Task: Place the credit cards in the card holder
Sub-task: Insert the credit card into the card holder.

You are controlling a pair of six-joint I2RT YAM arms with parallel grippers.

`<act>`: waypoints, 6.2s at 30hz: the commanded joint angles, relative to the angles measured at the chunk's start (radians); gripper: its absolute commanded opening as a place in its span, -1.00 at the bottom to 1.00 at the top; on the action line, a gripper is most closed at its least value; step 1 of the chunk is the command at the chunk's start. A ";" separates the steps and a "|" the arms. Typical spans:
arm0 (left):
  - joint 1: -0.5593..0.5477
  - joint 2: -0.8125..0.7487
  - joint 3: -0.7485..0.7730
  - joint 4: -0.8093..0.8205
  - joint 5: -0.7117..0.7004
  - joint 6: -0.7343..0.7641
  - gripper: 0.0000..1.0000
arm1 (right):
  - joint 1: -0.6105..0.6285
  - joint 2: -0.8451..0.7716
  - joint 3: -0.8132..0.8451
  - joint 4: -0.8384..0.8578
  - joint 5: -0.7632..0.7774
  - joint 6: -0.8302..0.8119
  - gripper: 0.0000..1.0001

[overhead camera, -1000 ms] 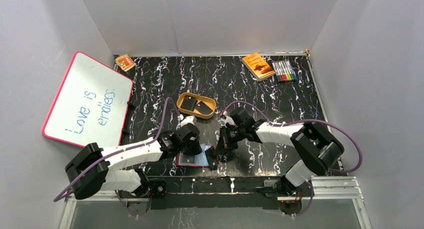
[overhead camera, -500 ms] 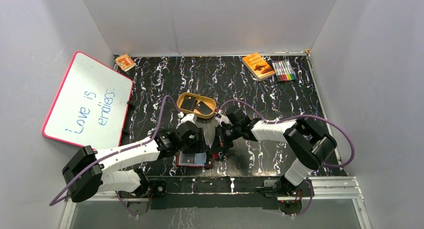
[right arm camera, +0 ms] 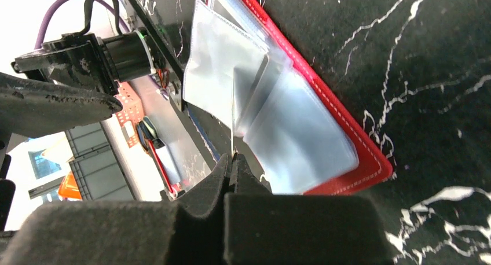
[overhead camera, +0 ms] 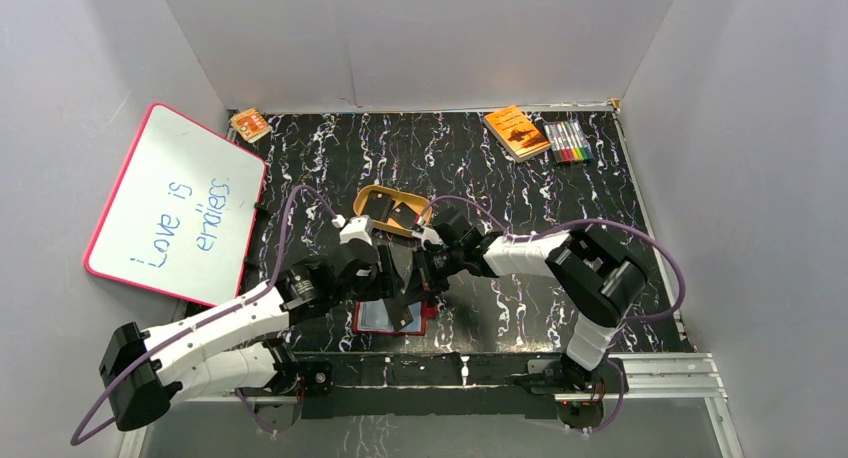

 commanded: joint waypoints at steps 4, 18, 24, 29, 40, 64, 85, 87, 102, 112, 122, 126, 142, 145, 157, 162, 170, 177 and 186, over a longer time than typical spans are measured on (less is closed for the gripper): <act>0.004 -0.007 -0.070 -0.026 -0.084 -0.035 0.07 | 0.030 0.068 0.081 0.055 0.006 0.033 -1.00; 0.044 0.159 -0.163 -0.041 -0.150 -0.123 -0.88 | 0.006 -0.168 -0.114 0.044 0.131 0.098 -1.00; 0.046 0.066 -0.128 -0.162 -0.209 -0.155 -0.53 | 0.006 -0.076 -0.116 0.148 0.086 0.147 -1.00; 0.046 0.000 -0.118 -0.227 -0.249 -0.202 -0.37 | 0.007 -0.054 -0.113 0.170 0.081 0.165 -1.00; 0.047 0.034 -0.173 -0.310 -0.304 -0.360 -0.32 | 0.007 -0.051 -0.131 0.197 0.091 0.187 -1.00; 0.049 0.087 -0.253 -0.169 -0.171 -0.328 -0.38 | 0.006 -0.033 -0.139 0.269 0.059 0.205 -1.00; 0.049 0.088 -0.272 -0.121 -0.097 -0.328 -0.45 | 0.008 -0.020 -0.238 0.358 0.233 0.339 -1.00; 0.049 0.090 -0.276 -0.114 -0.087 -0.329 -0.47 | 0.008 -0.024 -0.238 0.356 0.249 0.346 -1.00; 0.049 0.071 -0.289 -0.086 -0.057 -0.333 -0.51 | 0.045 -0.014 -0.236 0.345 0.334 0.388 -1.00; 0.049 0.066 -0.296 -0.062 -0.053 -0.350 -0.53 | 0.095 -0.018 -0.223 0.330 0.372 0.401 -1.00; 0.049 0.040 -0.322 -0.067 -0.056 -0.386 -0.53 | 0.126 -0.037 -0.240 0.329 0.394 0.418 -1.00; 0.049 0.032 -0.334 -0.065 -0.060 -0.401 -0.53 | 0.127 -0.056 -0.259 0.334 0.398 0.429 -1.00; 0.049 0.075 -0.350 -0.063 -0.064 -0.461 -0.68 | 0.127 -0.049 -0.282 0.365 0.360 0.434 -1.00; 0.049 0.085 -0.350 -0.048 -0.052 -0.454 -0.76 | 0.129 -0.014 -0.256 0.380 0.344 0.434 -1.00; 0.049 0.040 -0.352 -0.078 -0.073 -0.460 -0.75 | 0.144 -0.034 -0.212 0.325 0.344 0.383 -0.54; 0.049 0.010 -0.347 -0.107 -0.088 -0.462 -0.69 | 0.141 -0.088 -0.193 0.219 0.386 0.352 -0.14; 0.049 -0.029 -0.340 -0.146 -0.110 -0.466 -0.66 | 0.140 -0.166 -0.162 0.048 0.448 0.298 0.15; 0.049 -0.034 -0.340 -0.136 -0.117 -0.455 -0.64 | 0.140 -0.204 -0.085 -0.156 0.546 0.216 0.16; 0.049 0.047 -0.350 0.081 -0.024 -0.376 -0.64 | 0.131 -0.179 0.064 -0.298 0.637 0.069 0.13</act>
